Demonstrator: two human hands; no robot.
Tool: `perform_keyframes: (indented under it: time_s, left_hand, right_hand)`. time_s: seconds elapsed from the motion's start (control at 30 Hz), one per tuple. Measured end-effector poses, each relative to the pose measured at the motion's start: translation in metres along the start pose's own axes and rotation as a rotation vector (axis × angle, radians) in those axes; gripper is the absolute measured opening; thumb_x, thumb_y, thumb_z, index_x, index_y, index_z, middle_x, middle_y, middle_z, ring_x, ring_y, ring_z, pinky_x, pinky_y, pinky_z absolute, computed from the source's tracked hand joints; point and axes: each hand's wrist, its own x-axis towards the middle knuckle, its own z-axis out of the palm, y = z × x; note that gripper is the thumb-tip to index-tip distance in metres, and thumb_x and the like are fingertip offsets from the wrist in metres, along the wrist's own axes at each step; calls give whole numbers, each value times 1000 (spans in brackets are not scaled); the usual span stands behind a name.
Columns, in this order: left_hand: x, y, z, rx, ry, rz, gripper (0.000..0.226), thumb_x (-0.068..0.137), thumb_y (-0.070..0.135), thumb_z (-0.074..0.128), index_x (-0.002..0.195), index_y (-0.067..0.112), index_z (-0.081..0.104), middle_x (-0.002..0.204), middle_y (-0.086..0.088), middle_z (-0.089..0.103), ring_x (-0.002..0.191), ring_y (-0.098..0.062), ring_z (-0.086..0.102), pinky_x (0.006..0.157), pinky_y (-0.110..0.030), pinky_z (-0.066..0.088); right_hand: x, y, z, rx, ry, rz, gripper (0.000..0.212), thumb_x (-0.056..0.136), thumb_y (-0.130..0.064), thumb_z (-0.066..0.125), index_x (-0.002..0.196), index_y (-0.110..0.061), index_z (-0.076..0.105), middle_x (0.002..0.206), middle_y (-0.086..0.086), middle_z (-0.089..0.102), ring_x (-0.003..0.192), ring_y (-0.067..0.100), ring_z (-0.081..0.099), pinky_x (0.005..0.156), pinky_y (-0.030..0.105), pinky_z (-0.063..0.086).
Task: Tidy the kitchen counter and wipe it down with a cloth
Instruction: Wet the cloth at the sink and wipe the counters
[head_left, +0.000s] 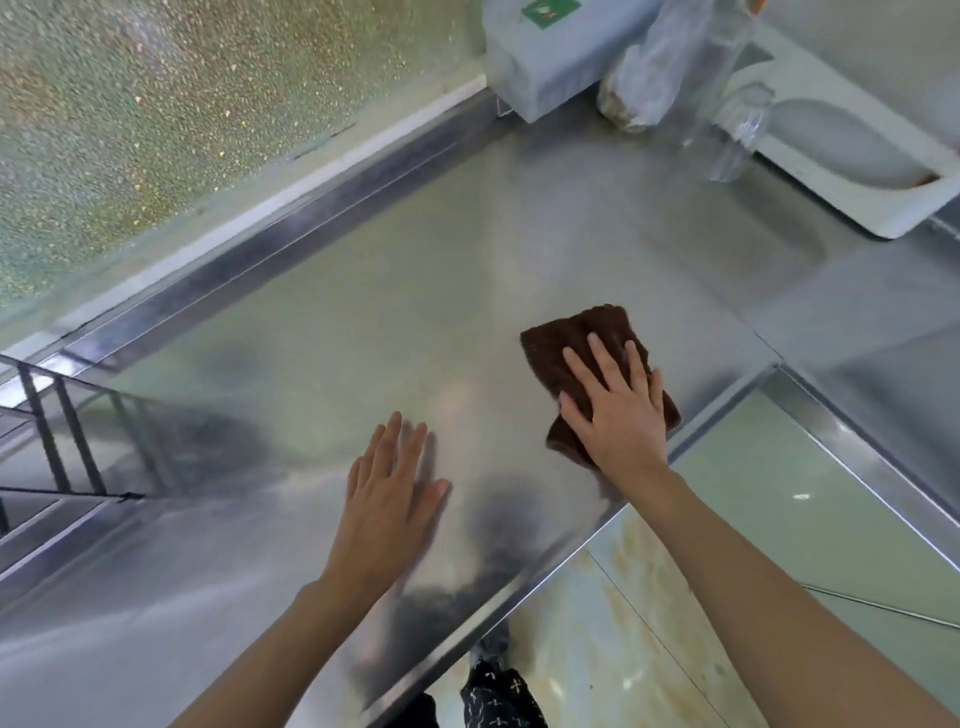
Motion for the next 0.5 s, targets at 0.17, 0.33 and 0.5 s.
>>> perform_keyframes:
  time_s: [0.17, 0.33, 0.5]
  left_hand:
    - [1, 15, 10, -14, -13, 83, 81, 75, 62, 12, 144, 20, 21, 156, -7, 10, 144, -25, 8, 115, -37, 13]
    - [-10, 15, 14, -24, -24, 139, 79, 76, 61, 14, 143, 19, 23, 155, -8, 10, 144, -25, 9, 114, -36, 14]
    - [-27, 18, 17, -58, -53, 181, 73, 84, 63, 25, 143, 20, 23, 156, -6, 10, 144, -22, 8, 114, -33, 11]
  right_hand:
    - [-5, 40, -4, 127, 132, 392, 52, 97, -39, 38, 146, -25, 28, 157, -1, 15, 144, 37, 2, 118, 45, 5]
    - [-30, 27, -6, 535, 318, 736, 53, 99, -27, 39, 147, -13, 23, 158, 7, 4, 142, 32, 15, 112, 34, 19]
    - [-92, -19, -1, 861, 295, 790, 54, 96, -19, 47, 146, -14, 27, 153, 5, 27, 139, 20, 29, 113, 30, 25]
